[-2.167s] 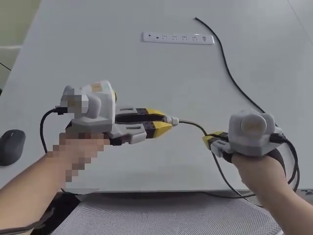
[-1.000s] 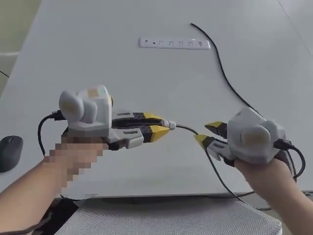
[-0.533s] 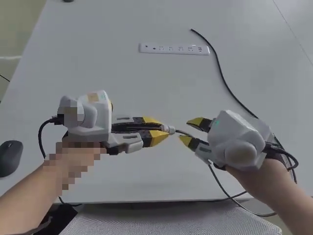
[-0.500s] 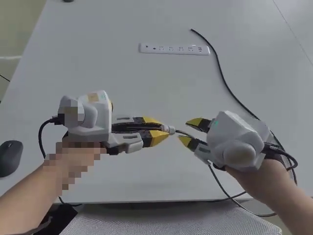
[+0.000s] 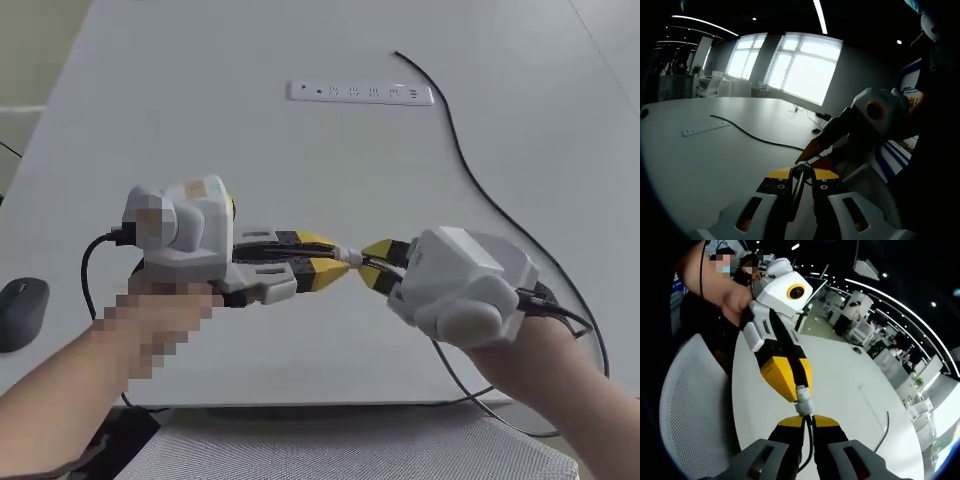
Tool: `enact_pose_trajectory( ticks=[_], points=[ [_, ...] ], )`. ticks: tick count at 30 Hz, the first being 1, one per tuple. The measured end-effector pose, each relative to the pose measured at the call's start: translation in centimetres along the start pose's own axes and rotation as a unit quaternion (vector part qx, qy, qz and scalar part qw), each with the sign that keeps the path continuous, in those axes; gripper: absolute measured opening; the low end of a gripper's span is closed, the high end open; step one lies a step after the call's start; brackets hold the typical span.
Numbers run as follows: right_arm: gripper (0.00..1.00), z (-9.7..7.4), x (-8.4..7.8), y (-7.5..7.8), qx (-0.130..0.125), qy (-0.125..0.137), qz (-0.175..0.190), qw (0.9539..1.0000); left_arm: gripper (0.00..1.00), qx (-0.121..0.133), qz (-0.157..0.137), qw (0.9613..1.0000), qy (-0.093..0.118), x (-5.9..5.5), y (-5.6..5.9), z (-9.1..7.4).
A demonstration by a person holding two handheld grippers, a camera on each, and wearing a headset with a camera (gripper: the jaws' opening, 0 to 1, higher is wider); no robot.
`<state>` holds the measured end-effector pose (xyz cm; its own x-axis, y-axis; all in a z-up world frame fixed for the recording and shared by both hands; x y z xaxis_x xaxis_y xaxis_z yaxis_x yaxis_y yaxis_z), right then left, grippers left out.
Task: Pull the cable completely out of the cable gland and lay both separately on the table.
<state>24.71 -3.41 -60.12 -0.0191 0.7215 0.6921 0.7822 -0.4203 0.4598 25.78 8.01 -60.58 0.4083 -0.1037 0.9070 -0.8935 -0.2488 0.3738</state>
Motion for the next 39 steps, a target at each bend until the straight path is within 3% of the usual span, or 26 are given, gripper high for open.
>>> enact_pose_trajectory(
  ticks=[17, 27, 39],
  points=[
    [0.00, 0.0, -0.8, -0.2, -0.002, -0.007, 0.004, 1.0000, 0.15, 0.000, 0.000, 1.0000, -0.003, -0.2, 0.2, 0.2],
    [0.00, -0.3, -3.3, 0.6, -0.016, -0.037, 0.039, 0.9984, 0.15, -0.001, -0.002, 1.0000, 0.006, 0.0, 0.4, 0.0],
    [0.00, -0.9, -6.8, 0.1, -0.012, -0.071, 0.108, 0.9916, 0.15, 0.002, -0.005, 1.0000, 0.006, -0.2, 0.4, 0.1]
  ],
)
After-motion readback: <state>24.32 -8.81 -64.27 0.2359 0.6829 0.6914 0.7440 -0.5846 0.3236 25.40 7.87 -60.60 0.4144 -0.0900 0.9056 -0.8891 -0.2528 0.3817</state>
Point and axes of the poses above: the centre of the closed fingertips' face, and the gripper's own axes: z roughly forward along the fingers, y roughly to its right, x roughly out of its top, the point moved 7 cm from there along -z, roughly backward along the fingers, and after that the axes turned 7 degrees about -x, right-handed, at the moved point
